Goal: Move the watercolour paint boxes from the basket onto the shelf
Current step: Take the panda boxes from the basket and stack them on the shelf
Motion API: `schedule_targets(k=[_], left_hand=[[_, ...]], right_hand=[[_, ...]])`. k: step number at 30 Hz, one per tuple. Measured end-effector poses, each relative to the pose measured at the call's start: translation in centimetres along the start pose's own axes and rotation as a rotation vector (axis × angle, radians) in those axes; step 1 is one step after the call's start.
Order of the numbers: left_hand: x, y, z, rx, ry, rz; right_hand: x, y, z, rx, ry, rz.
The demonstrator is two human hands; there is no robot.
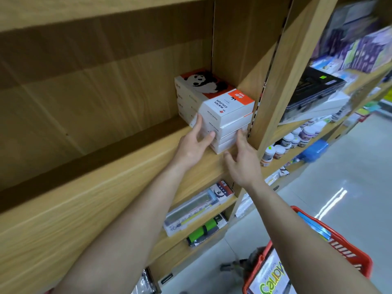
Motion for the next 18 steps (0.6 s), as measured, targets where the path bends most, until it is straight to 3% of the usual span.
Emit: schedule_targets(k=[6,10,15,18], left_hand=[[0.9,-0.4,0.6,-0.140,-0.032,-0.066],[6.3,-1.4,1.9,-0.243,0.112,-0.010],[13.2,4.8,0.0,-0.234,0.127,-0.151],[14.0,11.6,-4.4,-0.330,0.054,-0.333]], right_hand=[[0.5,-0.7,0.3,-0.080,0.043,-0.006],[3.2,-3.1,3.2,-0.170,0.092,0.049],[11.7,-5.0,13.3,-0.149,0.303,0.135],[18.1,-5.5,21.8,-0.063,0.515,0.122]])
Point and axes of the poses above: each hand's wrist, its own x-axis away from the middle knuckle, its own y-axis out of the palm, z = x × y, the point moved 8 cm from there along -x, towards the middle knuckle, and after that the axes turned 5 degrees about x, right-handed, at the moved point
